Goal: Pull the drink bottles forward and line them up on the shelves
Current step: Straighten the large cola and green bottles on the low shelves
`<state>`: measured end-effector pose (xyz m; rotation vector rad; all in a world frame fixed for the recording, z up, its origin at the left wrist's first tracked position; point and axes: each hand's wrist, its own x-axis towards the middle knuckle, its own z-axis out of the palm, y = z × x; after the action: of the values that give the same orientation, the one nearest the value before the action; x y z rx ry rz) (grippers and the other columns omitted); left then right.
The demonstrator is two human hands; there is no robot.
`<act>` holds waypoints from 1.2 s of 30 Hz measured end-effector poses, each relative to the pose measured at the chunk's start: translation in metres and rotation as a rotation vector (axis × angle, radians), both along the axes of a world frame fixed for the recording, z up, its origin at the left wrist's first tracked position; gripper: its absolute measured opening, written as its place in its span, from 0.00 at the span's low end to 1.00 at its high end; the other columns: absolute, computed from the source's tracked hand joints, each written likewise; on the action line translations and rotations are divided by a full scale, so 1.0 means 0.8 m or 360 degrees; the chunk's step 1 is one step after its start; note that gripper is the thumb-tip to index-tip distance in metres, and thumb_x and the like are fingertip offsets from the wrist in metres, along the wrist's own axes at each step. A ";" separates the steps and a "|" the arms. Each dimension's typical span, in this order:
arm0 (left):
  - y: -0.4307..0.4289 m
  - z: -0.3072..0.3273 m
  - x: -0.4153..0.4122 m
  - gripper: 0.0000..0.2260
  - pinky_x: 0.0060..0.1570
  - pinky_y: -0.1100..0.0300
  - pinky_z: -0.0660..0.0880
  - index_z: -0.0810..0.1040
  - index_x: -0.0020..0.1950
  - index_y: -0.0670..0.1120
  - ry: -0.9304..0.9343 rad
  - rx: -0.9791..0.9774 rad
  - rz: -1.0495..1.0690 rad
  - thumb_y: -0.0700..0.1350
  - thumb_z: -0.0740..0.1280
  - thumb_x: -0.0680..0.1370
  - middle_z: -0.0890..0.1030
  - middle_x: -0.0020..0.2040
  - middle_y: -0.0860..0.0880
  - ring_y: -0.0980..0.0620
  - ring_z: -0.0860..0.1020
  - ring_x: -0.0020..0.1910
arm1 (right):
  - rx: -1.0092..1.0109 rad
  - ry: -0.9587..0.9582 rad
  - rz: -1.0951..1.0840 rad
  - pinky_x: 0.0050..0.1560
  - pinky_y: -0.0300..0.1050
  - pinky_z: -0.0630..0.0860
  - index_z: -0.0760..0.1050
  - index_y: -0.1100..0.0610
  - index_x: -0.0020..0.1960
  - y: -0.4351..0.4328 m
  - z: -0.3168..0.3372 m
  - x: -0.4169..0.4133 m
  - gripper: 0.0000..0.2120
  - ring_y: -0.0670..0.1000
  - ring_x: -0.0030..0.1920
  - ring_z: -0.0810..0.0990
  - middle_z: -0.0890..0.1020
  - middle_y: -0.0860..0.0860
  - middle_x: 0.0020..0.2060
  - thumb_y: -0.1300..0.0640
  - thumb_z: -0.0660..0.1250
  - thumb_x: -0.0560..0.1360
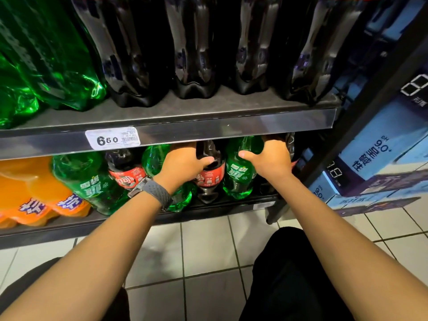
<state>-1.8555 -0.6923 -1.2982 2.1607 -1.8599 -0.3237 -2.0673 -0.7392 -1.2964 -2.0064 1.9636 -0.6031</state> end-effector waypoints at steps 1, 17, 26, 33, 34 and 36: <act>0.000 0.002 -0.002 0.27 0.25 0.60 0.58 0.65 0.26 0.48 -0.0016 -0.0003 0.0021 0.66 0.63 0.73 0.68 0.23 0.52 0.54 0.68 0.24 | 0.0030 0.0012 -0.0010 0.23 0.41 0.57 0.61 0.58 0.26 -0.002 0.001 -0.001 0.31 0.50 0.24 0.68 0.67 0.50 0.22 0.36 0.72 0.66; 0.010 -0.002 -0.018 0.25 0.29 0.58 0.62 0.67 0.30 0.46 -0.0210 -0.0258 0.0021 0.66 0.63 0.73 0.69 0.26 0.50 0.49 0.70 0.27 | -0.0285 -0.0059 -0.0008 0.43 0.48 0.70 0.78 0.63 0.44 0.001 0.029 -0.064 0.11 0.62 0.43 0.78 0.81 0.61 0.39 0.55 0.65 0.76; 0.079 0.009 0.034 0.14 0.48 0.50 0.76 0.77 0.58 0.46 -0.0039 -0.0707 -0.0258 0.47 0.71 0.73 0.82 0.49 0.47 0.43 0.79 0.48 | 0.0223 -0.0185 -0.0158 0.47 0.46 0.73 0.78 0.68 0.49 -0.039 0.026 -0.076 0.21 0.59 0.49 0.78 0.81 0.61 0.44 0.48 0.67 0.75; 0.112 -0.013 0.105 0.29 0.50 0.49 0.69 0.71 0.56 0.41 -0.0173 -0.0389 0.0009 0.51 0.79 0.63 0.73 0.48 0.41 0.41 0.70 0.51 | -0.0088 0.0402 -0.0136 0.57 0.53 0.70 0.79 0.70 0.46 -0.042 0.000 -0.066 0.20 0.65 0.53 0.77 0.81 0.67 0.46 0.50 0.68 0.75; 0.109 -0.016 0.104 0.30 0.50 0.50 0.68 0.70 0.56 0.42 -0.0132 -0.0308 -0.0024 0.52 0.79 0.63 0.73 0.49 0.42 0.42 0.70 0.51 | -0.0035 0.0334 -0.0163 0.53 0.52 0.73 0.79 0.71 0.46 -0.041 0.003 -0.070 0.20 0.65 0.51 0.78 0.80 0.67 0.45 0.50 0.69 0.74; 0.101 -0.022 0.104 0.28 0.49 0.51 0.68 0.71 0.54 0.42 -0.0110 -0.0277 -0.0006 0.54 0.79 0.63 0.74 0.48 0.43 0.42 0.70 0.51 | 0.0041 0.0273 -0.0191 0.51 0.54 0.75 0.78 0.71 0.47 -0.030 0.011 -0.068 0.21 0.66 0.50 0.78 0.80 0.68 0.46 0.51 0.70 0.73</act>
<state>-1.7726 -0.6117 -1.3161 2.0762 -1.8539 -0.0851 -2.1216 -0.7632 -1.2876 -1.9956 2.1918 -0.4417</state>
